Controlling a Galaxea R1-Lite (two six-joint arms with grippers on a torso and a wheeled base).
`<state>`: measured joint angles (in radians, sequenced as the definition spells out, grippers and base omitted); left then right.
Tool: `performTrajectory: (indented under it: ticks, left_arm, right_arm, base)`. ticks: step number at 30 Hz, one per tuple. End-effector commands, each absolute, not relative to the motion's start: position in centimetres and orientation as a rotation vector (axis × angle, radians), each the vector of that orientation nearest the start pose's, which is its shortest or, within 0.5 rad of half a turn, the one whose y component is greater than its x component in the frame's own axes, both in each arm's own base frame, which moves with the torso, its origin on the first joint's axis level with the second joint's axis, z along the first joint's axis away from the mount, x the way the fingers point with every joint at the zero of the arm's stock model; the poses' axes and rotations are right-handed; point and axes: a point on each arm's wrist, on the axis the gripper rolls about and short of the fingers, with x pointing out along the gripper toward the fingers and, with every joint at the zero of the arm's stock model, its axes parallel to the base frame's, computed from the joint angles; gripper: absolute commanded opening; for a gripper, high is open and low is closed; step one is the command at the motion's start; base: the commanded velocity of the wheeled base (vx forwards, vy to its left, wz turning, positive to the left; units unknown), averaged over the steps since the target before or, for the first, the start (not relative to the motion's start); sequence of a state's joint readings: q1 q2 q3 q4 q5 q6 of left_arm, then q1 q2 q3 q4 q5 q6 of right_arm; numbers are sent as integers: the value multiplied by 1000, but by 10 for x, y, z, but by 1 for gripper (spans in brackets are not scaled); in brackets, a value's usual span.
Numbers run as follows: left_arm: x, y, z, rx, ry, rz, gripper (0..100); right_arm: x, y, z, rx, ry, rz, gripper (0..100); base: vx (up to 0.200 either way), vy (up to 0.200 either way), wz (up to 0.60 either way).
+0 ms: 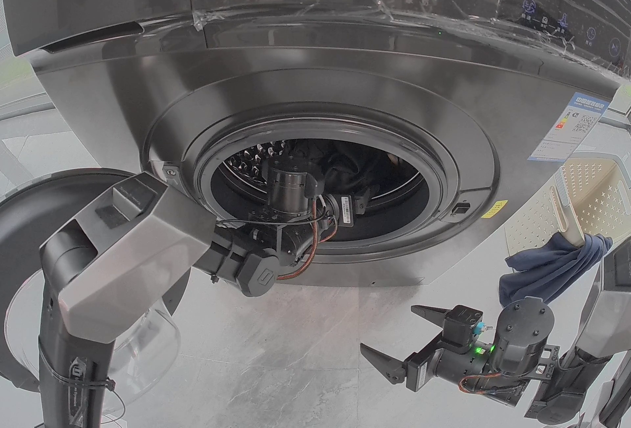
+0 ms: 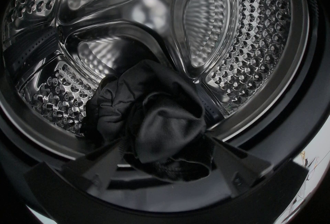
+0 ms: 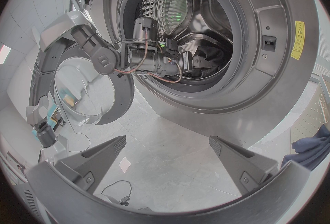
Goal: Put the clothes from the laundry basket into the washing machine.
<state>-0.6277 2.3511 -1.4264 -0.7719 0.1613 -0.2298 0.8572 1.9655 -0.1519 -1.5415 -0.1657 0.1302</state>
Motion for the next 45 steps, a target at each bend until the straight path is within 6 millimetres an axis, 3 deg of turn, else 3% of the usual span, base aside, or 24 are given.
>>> performTrajectory:
  ticks: [1, 12, 16, 18, 29, 30, 35, 45]
  left_arm:
    - [410, -283, 79, -158, 199, -434, 0]
    - [423, -286, 90, -191, 139, -437, 0]
    - [451, -281, 114, -291, -30, -375, 0]
    - [455, -279, 119, -312, -64, -363, 0]
    - [456, -279, 126, -334, -117, -362, 0]
    - [455, -280, 126, -334, -118, -365, 100]
    - [447, -284, 127, -326, -92, -374, 100]
    - [394, -280, 136, -184, -1, -404, 100]
  right_arm:
    - [163, 183, 61, -12, 287, 670, 100]
    - [163, 183, 61, -12, 287, 671, 100]
    - [163, 183, 61, -12, 287, 670, 100]
    - [163, 183, 61, -12, 287, 670, 100]
    - [163, 183, 61, -12, 287, 671, 100]
    - [163, 183, 62, -11, 286, 671, 100]
    - [162, 183, 61, -14, 290, 671, 100]
    - [161, 181, 60, -16, 297, 670, 100]
  base:
    - [0, 0, 0]
    - [0, 0, 0]
    - [0, 0, 0]
    - [0, 0, 0]
    - [0, 0, 0]
    - [0, 0, 0]
    - [0, 0, 0]
    - [0, 0, 0]
